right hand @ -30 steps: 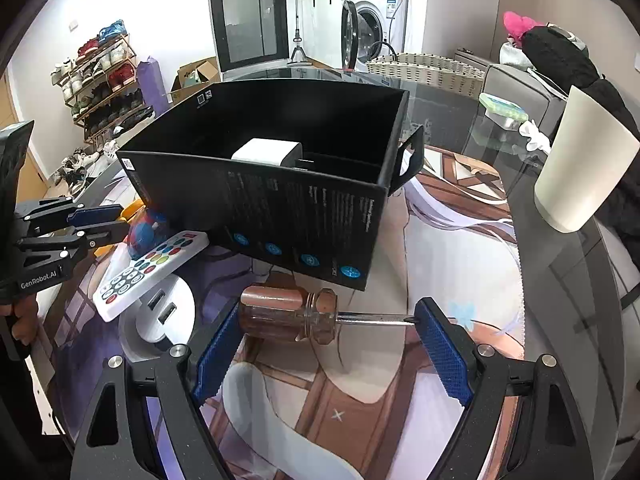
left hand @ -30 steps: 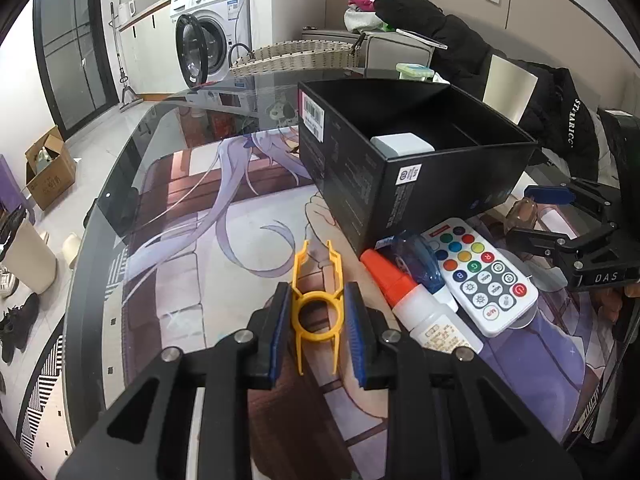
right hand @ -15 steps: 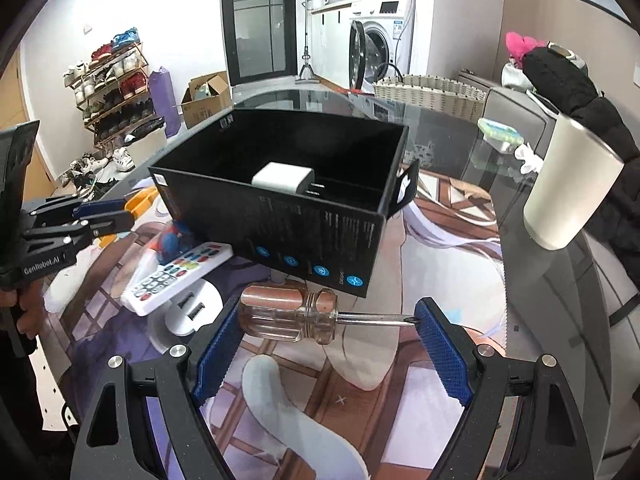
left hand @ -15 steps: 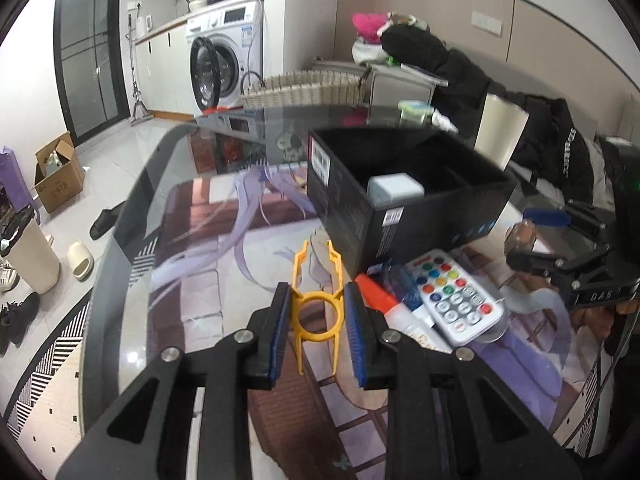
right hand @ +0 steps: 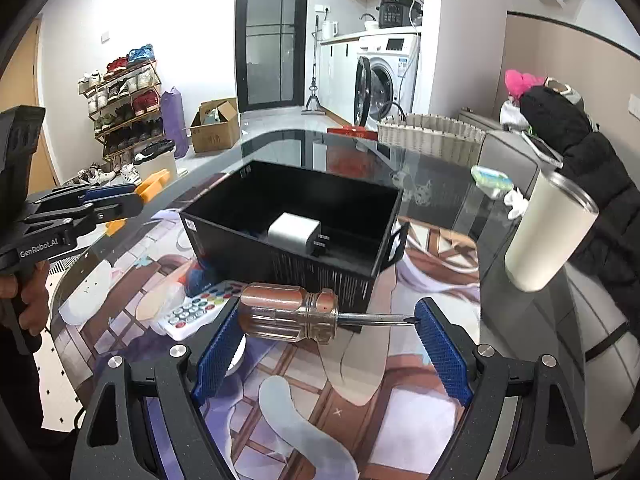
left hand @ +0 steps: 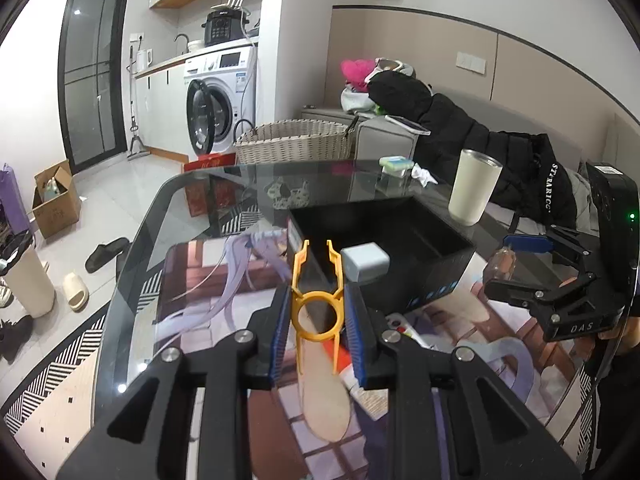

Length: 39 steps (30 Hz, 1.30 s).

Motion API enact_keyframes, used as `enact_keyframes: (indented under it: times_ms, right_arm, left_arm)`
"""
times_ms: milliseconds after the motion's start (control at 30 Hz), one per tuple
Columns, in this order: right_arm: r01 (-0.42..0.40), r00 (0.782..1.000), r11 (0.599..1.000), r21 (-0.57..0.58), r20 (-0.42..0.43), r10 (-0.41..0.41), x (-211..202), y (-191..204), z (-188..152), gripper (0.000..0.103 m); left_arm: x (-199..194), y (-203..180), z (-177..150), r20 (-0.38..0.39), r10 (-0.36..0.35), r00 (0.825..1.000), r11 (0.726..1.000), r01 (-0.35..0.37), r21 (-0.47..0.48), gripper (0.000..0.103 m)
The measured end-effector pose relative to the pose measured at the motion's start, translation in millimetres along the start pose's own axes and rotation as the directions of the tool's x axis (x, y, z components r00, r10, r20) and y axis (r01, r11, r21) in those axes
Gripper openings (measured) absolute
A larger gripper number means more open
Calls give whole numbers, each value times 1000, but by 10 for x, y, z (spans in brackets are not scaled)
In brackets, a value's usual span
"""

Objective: Organize rigid objects
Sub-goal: 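Carry the screwdriver with the right gripper while the left carries the yellow tool over the box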

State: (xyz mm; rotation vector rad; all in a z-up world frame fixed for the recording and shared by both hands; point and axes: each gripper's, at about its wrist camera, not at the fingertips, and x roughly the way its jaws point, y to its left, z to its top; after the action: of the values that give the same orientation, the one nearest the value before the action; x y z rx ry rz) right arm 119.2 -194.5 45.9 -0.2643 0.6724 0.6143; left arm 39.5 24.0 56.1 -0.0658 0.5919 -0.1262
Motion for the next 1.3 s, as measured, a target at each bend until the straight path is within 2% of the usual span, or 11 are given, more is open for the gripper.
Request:
enact_keyframes:
  times_ms: [467,933,1067,1300]
  right_arm:
    - [-50,995,998,-26,90,52,-21,34,266,86]
    - [-76,989,997,-9,123,76,150,47,425,86]
    - [-47,990,999,-23,130,49,217,74,449,86]
    - [-88,989,996,9,123,86,409,36,487,86]
  left_arm:
    - [282,-224,240,33,-16,999,1000,16,12,24]
    - [605,-258,326,61,19,998,1000,-20,18,24]
    - [643,-265,333,73,23,997,999,-24,22,24]
    - [776,-259,304,73,25,997,999,-27,22,24]
